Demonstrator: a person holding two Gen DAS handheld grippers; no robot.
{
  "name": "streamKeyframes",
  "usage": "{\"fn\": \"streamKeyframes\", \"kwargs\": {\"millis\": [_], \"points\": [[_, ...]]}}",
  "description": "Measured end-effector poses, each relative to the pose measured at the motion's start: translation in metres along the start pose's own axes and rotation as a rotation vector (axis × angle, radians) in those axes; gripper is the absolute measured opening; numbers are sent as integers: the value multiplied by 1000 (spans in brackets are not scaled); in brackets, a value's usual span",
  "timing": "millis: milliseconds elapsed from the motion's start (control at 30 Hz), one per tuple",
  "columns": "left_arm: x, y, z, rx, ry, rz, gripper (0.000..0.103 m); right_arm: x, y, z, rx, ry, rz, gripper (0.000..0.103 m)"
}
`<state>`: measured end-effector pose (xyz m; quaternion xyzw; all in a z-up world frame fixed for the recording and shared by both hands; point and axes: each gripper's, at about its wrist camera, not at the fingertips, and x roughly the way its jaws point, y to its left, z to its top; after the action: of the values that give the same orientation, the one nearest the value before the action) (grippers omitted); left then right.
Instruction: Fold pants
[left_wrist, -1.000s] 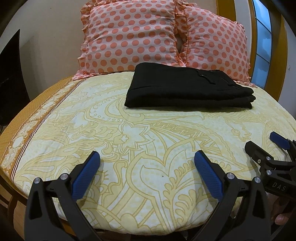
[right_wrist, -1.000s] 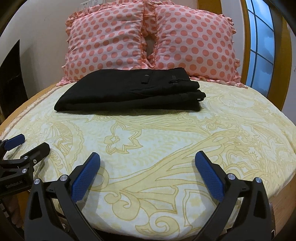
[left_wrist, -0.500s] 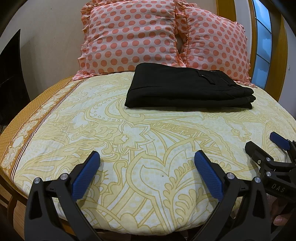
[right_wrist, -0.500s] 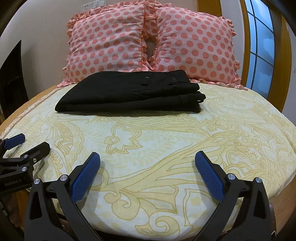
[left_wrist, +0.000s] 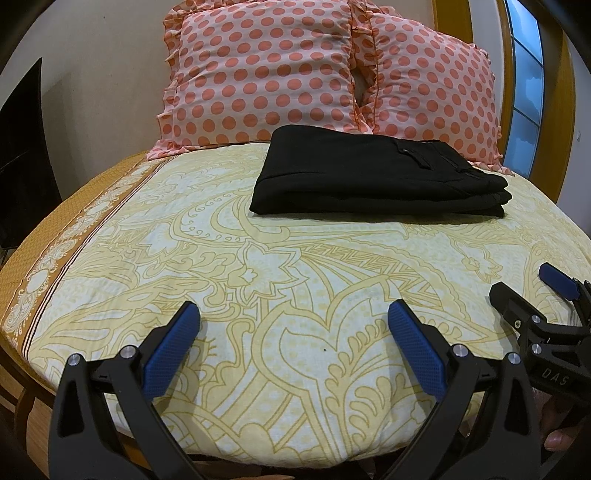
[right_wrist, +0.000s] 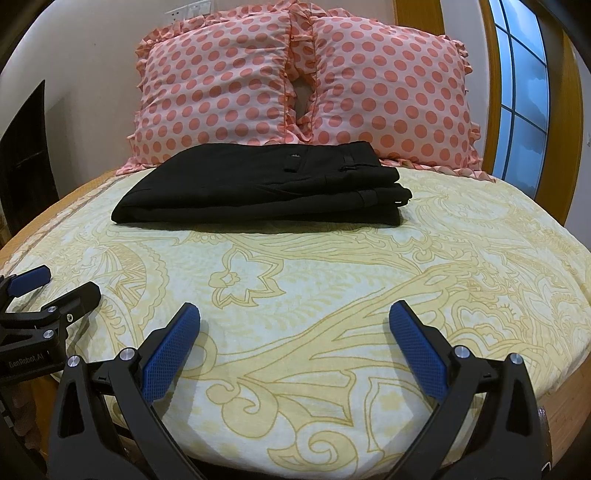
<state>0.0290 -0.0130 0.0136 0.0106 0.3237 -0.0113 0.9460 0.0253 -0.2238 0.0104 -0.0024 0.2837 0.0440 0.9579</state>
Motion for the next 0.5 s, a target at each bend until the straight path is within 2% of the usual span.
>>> {"fn": "streamKeyframes", "kwargs": {"millis": [500], "points": [[0,0,-1,-9,-19,7,101,0,1,-1,1,-1,-2,102]]}}
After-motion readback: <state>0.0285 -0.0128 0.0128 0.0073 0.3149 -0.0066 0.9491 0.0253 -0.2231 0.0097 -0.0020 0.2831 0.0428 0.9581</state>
